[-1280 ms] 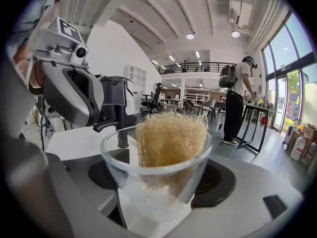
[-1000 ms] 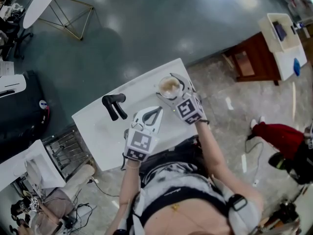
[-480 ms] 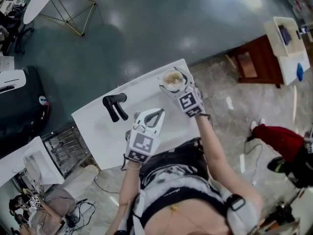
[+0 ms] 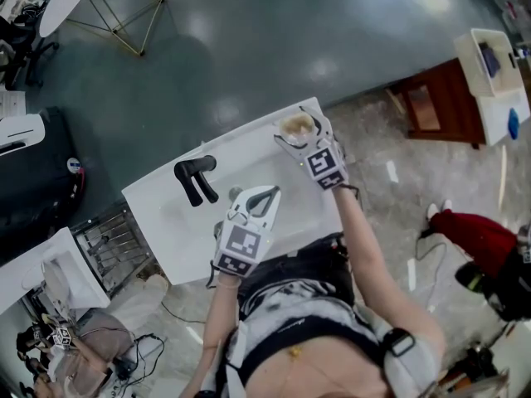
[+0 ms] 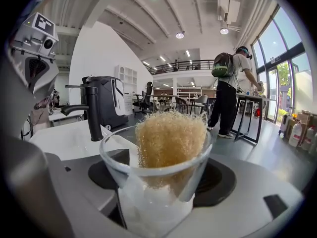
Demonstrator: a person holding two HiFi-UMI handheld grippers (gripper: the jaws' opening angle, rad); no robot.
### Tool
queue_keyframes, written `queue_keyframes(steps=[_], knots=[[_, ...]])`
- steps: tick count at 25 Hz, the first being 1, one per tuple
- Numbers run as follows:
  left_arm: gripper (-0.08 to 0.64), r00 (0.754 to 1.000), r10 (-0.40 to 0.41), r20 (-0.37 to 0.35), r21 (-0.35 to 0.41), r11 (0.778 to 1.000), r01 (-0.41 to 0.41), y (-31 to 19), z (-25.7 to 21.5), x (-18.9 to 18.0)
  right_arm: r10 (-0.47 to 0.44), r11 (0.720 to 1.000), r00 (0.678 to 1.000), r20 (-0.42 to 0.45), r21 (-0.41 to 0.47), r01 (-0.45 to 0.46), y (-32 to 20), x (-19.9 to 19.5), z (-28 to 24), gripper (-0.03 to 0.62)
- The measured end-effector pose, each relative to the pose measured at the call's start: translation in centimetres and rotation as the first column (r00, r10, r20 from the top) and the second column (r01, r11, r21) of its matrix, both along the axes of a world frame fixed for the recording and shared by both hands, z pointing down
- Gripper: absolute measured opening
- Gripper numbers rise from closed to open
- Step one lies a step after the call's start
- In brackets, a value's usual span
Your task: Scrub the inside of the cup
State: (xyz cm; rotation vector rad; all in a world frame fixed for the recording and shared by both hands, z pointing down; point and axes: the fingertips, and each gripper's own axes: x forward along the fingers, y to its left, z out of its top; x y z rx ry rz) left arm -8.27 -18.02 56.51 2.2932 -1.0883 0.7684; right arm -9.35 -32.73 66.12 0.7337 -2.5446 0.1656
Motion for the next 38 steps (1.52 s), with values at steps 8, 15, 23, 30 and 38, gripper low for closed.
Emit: queue_keyframes(steps=[8, 15, 23, 30, 38], knots=[[0.012, 1.000, 0.000, 0.008, -0.003, 1.000, 0.000, 0.1, 0.2, 0.1, -0.005, 1.000, 1.000, 0.012, 0.000, 0.005, -0.1, 0.9, 0.8, 0.410], [0.012, 1.000, -0.007, -0.009, 0.006, 1.000, 0.007, 0.1, 0.0, 0.1, 0.000, 0.999, 0.999, 0.048, -0.038, 0.002, -0.2, 1.5, 1.2, 0.420], [0.012, 0.999, -0.028, -0.016, 0.020, 0.999, 0.028, 0.3, -0.4, 0.0, 0.002, 0.999, 0.999, 0.052, -0.042, 0.000, -0.2, 1.8, 1.2, 0.423], [0.012, 0.999, -0.044, -0.022, 0.034, 0.998, 0.045, 0.8, -0.8, 0.0, 0.015, 0.998, 1.000, 0.025, -0.064, -0.014, 1.3, 3.9, 1.5, 0.426], [0.012, 0.993, -0.108, -0.044, 0.058, 0.992, 0.110, 1.2, -1.1, -0.7, -0.001, 0.993, 1.000, -0.007, -0.115, 0.000, 5.3, 6.5, 1.7, 0.423]])
